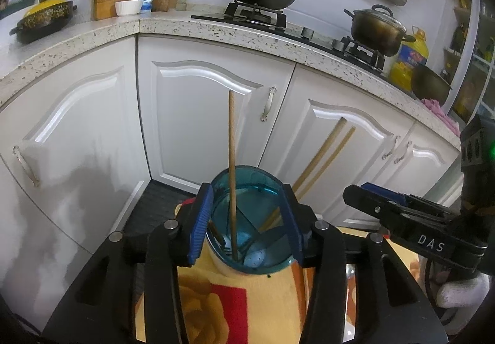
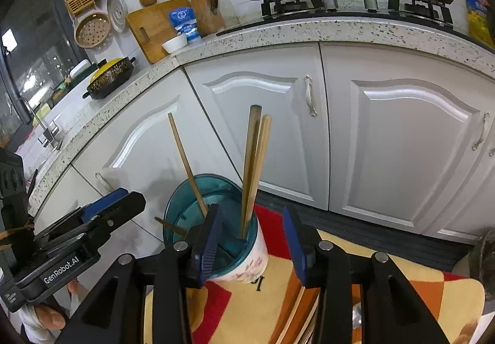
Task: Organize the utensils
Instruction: 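Open both tools to drop the chopsticks into the holder, then withdraw both tools from the holder back over the remaining utensils, then lower both open tools toward the chopsticks and metal spoon on the cloth, then grasp a chopstick with the left tool while the right tool grasps the metal spoon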
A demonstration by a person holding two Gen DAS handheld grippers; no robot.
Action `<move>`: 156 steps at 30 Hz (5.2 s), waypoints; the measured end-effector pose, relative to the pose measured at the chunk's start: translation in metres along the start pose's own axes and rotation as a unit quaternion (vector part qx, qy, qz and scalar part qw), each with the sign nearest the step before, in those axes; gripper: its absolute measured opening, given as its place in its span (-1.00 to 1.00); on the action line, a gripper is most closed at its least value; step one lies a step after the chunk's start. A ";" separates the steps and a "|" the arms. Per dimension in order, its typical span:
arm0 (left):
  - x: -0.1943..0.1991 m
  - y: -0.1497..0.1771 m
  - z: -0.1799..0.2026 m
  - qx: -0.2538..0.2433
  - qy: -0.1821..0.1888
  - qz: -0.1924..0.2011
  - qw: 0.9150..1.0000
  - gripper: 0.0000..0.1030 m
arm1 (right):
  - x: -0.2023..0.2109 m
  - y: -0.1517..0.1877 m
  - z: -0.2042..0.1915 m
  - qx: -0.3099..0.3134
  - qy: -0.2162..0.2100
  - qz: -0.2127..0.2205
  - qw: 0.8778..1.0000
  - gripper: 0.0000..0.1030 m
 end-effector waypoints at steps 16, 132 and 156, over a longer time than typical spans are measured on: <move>0.013 0.035 0.018 -0.012 -0.006 -0.020 1.000 -0.08 | 0.029 0.040 0.008 0.005 0.030 -0.011 0.999 -0.15; -0.124 0.152 0.099 -0.048 0.057 -0.233 0.970 -0.70 | -0.010 0.128 0.155 -0.052 0.039 -0.096 0.993 -0.36; -0.107 0.163 0.084 -0.067 0.043 -0.236 0.968 -0.57 | 0.000 0.162 0.176 -0.069 0.023 -0.131 0.989 -0.88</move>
Point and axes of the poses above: each gripper's, at about its wrist camera, not at the fingertips, and x roughly against the way its jaws point, z to its right, y to its underside, the point moved 2 cm from there along -x, roughly the way its jaws point, and after that the axes turned 2 degrees about z, right-handed, at the moved point
